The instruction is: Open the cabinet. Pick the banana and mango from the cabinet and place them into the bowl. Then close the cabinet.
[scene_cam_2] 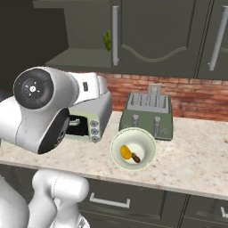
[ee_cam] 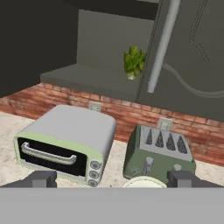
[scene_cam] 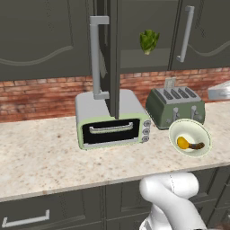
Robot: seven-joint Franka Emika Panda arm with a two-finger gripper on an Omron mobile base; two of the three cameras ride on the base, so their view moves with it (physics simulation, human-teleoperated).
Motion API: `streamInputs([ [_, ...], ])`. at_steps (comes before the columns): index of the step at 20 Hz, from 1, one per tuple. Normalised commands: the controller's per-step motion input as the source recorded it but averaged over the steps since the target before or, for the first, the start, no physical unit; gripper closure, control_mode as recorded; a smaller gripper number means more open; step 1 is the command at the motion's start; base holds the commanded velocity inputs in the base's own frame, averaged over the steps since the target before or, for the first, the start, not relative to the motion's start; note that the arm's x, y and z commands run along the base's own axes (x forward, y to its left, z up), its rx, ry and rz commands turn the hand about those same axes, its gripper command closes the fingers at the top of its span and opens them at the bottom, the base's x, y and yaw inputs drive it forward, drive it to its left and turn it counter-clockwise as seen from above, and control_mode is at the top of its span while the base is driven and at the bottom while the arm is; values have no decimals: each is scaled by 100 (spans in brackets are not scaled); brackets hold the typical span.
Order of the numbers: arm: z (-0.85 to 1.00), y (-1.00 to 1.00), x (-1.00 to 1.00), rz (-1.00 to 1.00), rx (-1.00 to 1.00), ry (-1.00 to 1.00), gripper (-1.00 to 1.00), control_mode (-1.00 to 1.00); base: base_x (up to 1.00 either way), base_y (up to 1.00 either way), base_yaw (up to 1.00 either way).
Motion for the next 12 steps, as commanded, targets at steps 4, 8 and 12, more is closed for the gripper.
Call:
streamInputs([
  [4,7,51,-54,0,-6,0,-100,-100,0,0,0],
  [8,6,53,-47,-1,-6,0,-100,-100,0,0,0],
  [12,12,55,-37,-4,-5,0,-100,-100,0,0,0],
])
